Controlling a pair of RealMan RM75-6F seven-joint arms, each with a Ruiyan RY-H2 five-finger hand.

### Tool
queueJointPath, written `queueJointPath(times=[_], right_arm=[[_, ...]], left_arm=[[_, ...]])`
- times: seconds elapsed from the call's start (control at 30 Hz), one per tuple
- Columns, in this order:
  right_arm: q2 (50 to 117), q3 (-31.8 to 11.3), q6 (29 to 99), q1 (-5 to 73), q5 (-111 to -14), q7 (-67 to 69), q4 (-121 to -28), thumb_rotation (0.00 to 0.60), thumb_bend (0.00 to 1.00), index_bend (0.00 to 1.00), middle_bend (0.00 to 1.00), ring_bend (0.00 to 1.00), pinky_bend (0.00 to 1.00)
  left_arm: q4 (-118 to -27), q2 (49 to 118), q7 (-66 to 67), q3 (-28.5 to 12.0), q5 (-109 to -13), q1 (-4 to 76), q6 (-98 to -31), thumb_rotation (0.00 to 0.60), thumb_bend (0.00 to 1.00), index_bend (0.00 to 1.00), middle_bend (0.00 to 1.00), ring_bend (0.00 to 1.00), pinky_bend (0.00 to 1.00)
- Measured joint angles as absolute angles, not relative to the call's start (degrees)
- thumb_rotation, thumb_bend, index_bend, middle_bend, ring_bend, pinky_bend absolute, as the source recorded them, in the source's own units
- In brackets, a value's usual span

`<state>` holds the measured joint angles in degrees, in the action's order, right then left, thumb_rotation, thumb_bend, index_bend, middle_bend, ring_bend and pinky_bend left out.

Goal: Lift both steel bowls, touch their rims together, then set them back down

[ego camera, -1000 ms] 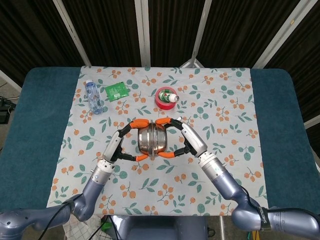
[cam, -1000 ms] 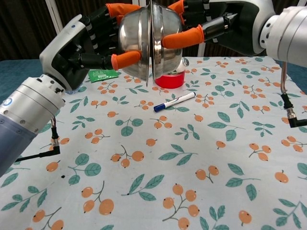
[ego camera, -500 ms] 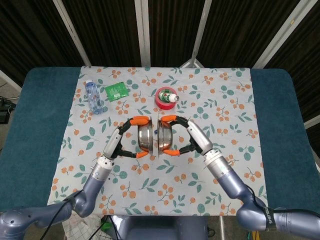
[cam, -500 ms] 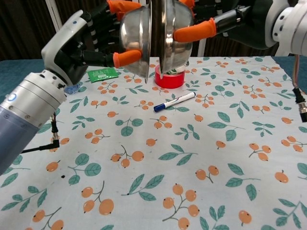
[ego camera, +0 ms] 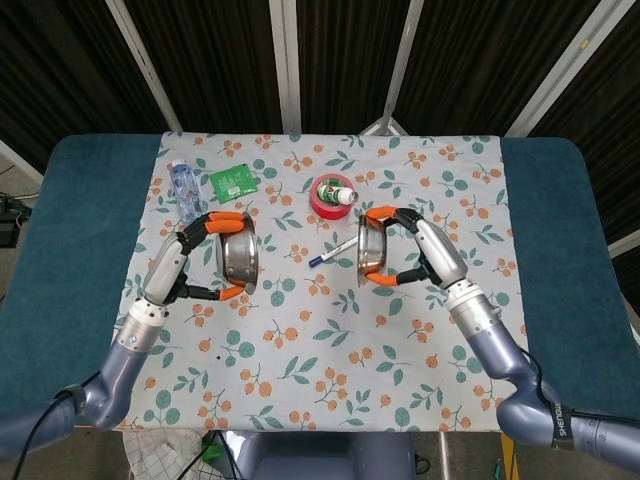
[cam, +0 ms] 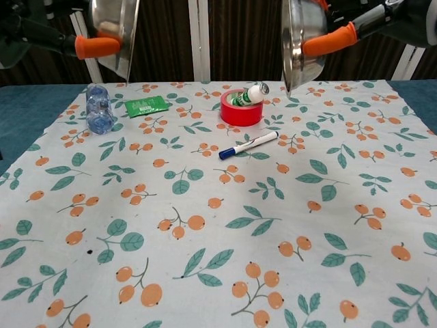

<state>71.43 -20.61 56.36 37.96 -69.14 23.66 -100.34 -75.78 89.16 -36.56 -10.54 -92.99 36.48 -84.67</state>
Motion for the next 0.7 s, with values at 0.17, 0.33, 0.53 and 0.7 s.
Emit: queueJointPath(times=[0.17, 0.33, 0.53, 0.7], right_arm=[[70.39, -18.8, 58.05, 38.18, -71.71, 12.3, -98.0, 0.6, 0.0, 0.46, 0.35, 0.38, 0.13], [69.41, -16.57, 59.62, 38.55, -73.74, -2.75, -96.71, 0.6, 0.0, 0.47, 0.35, 0.38, 0.13], [69.28, -13.38, 60.78, 39.12, -75.45, -20.17, -95.52, 0.6, 0.0, 0.47, 0.35, 0.38, 0.13], [71.19, -10.82, 61.17, 39.6, -75.55, -30.99, -93.38, 0.6, 0.0, 0.47, 0.35, 0.38, 0.13]], left_arm=[[-82.74, 81.38, -21.87, -9.62, -89.9, 35.25, -79.94, 0.6, 0.04, 0.48, 0.31, 0.2, 0.35], [-93.07, 73.23, -4.57, -9.34, -80.73, 34.11, -73.7, 0.6, 0.03, 0.48, 0.31, 0.2, 0.35], [-100.67, 67.47, 10.07, -9.23, -63.87, 33.82, -66.92, 0.6, 0.03, 0.47, 0.31, 0.2, 0.35], [-102.35, 66.13, 17.04, -8.9, -50.59, 35.13, -61.75, 0.6, 0.03, 0.46, 0.31, 0.2, 0.35]])
